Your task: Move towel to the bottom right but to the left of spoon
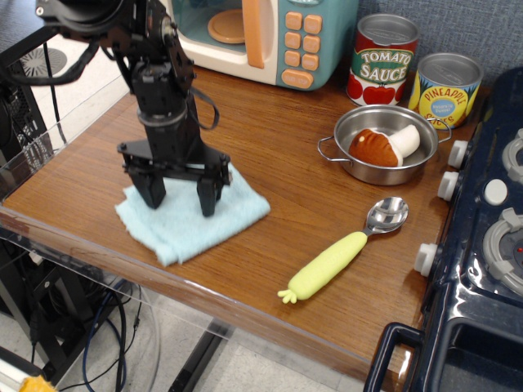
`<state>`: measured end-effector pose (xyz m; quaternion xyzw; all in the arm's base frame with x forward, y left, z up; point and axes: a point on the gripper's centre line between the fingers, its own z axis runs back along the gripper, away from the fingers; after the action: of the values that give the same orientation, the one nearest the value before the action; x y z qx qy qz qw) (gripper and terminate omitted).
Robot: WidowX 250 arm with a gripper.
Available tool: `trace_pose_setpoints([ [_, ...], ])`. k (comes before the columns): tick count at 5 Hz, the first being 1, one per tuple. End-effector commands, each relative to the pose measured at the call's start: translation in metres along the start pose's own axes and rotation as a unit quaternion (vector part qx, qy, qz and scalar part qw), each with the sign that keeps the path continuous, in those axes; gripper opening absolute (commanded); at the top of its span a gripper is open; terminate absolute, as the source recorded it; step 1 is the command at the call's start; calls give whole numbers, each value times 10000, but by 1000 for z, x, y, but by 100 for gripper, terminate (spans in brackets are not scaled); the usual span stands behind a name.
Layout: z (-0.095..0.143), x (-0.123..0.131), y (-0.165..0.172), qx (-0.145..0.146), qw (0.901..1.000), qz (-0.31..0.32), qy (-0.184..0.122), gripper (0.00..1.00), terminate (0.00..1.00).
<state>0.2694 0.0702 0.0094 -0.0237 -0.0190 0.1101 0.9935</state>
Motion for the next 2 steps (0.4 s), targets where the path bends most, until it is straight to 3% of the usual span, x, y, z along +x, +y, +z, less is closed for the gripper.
trace_pose_setpoints([
  [1,12,-22,-25,-381,9960,-812,-23,100,0],
  [2,18,-24,-40,-549,9931,-1027,-105,100,0],
])
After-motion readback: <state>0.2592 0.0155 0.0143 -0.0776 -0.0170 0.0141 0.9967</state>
